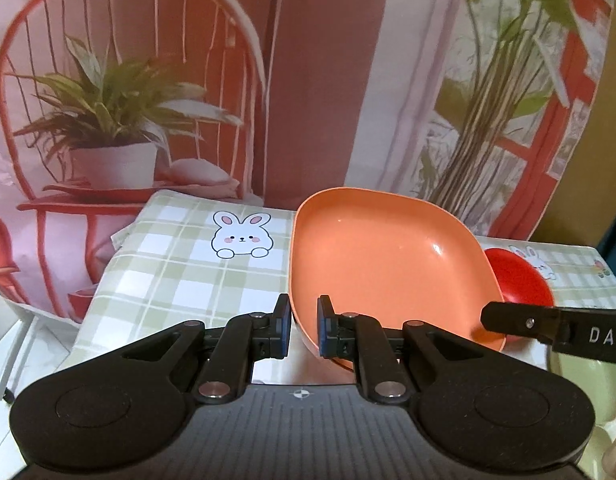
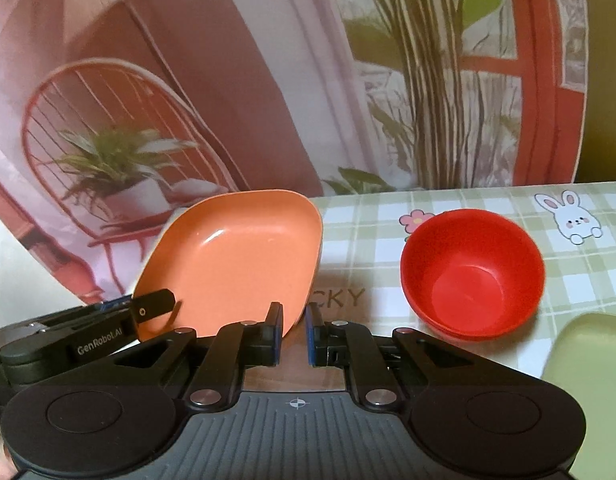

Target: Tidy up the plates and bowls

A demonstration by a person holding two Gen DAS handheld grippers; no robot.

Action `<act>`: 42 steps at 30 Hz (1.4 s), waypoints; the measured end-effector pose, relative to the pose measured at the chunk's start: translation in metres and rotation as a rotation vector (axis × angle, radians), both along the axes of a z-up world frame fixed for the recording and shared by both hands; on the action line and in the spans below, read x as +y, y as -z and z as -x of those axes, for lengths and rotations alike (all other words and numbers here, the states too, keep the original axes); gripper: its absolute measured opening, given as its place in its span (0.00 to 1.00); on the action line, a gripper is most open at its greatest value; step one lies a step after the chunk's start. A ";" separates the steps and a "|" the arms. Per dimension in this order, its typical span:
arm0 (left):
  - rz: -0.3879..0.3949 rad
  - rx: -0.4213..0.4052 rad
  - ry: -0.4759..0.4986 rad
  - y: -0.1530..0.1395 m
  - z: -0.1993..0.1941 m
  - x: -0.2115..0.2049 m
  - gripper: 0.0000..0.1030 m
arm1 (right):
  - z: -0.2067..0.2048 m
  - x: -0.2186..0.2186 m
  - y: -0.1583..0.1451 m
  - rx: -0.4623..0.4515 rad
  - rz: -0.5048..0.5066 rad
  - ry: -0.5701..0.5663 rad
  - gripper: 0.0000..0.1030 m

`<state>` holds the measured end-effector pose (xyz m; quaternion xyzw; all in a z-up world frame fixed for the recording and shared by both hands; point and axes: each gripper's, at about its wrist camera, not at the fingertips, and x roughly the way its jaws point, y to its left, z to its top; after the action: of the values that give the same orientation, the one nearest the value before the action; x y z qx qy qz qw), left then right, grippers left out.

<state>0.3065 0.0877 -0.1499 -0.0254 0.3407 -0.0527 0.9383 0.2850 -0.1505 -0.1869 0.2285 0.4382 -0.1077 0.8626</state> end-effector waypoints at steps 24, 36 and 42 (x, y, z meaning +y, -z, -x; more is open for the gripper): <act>0.068 -0.036 0.086 -0.034 0.108 -0.097 0.16 | 0.161 -0.053 -0.073 -0.141 0.018 0.111 0.10; 0.091 0.025 0.132 -0.009 0.143 -0.120 0.16 | 0.229 -0.061 -0.071 -0.125 0.036 0.127 0.10; 0.064 0.044 0.162 0.001 0.166 -0.127 0.16 | 0.260 -0.055 -0.068 -0.111 0.033 0.149 0.10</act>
<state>0.1402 -0.0397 -0.1506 -0.0289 0.3605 -0.1388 0.9219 0.0253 -0.2052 -0.1188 0.2518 0.3695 -0.1660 0.8789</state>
